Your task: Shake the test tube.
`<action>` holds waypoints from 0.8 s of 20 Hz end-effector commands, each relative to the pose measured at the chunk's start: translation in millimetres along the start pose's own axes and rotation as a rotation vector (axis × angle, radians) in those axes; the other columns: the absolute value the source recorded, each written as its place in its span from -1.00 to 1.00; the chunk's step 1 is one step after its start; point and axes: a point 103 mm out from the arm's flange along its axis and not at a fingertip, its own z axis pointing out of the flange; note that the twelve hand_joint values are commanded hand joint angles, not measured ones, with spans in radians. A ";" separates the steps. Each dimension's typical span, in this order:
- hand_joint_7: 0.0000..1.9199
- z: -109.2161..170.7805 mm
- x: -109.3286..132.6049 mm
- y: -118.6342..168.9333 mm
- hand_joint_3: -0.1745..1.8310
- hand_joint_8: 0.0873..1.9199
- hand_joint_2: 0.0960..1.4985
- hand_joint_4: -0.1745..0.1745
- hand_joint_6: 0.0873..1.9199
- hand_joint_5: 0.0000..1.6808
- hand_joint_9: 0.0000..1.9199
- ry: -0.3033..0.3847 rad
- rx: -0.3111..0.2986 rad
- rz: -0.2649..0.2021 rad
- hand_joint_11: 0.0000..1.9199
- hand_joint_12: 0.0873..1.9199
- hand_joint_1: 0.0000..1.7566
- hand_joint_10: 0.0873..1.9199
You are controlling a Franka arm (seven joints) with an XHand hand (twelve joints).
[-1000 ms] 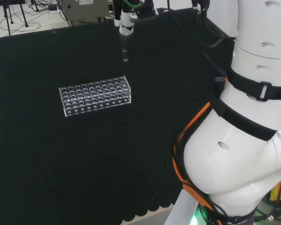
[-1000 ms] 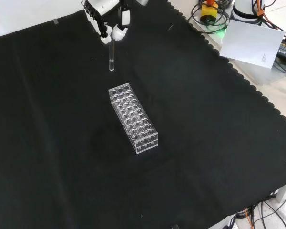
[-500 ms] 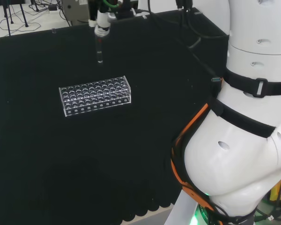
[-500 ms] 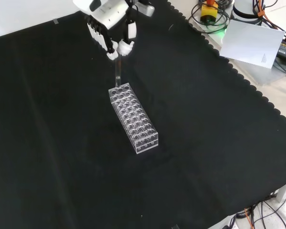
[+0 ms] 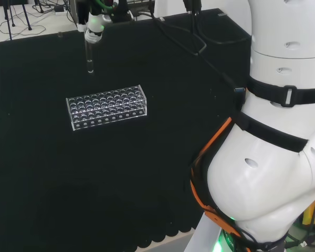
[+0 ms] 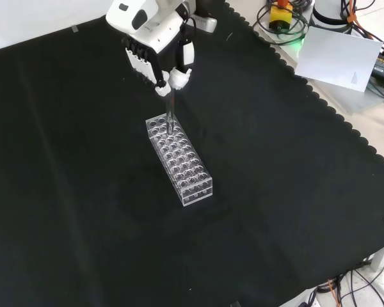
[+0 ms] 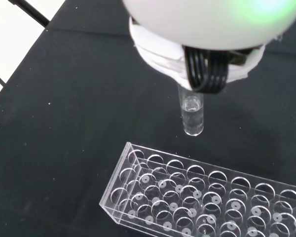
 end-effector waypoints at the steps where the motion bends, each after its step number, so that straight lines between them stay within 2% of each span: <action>1: 0.53 7.0 -15.0 -5.9 -0.06 -0.42 -0.39 -1.00 -1.00 0.74 0.51 -0.013 0.019 0.038 0.43 0.08 0.65 -0.64; 9: 0.53 16.1 -65.8 -30.7 -0.06 -0.42 -0.39 -1.00 -1.00 0.75 0.51 -0.057 0.052 0.126 0.43 0.08 0.65 -0.64; 16: 0.53 15.1 -85.2 -38.4 -0.06 -0.42 -0.39 -1.00 -1.00 0.75 0.51 -0.076 0.052 0.162 0.43 0.08 0.65 -0.64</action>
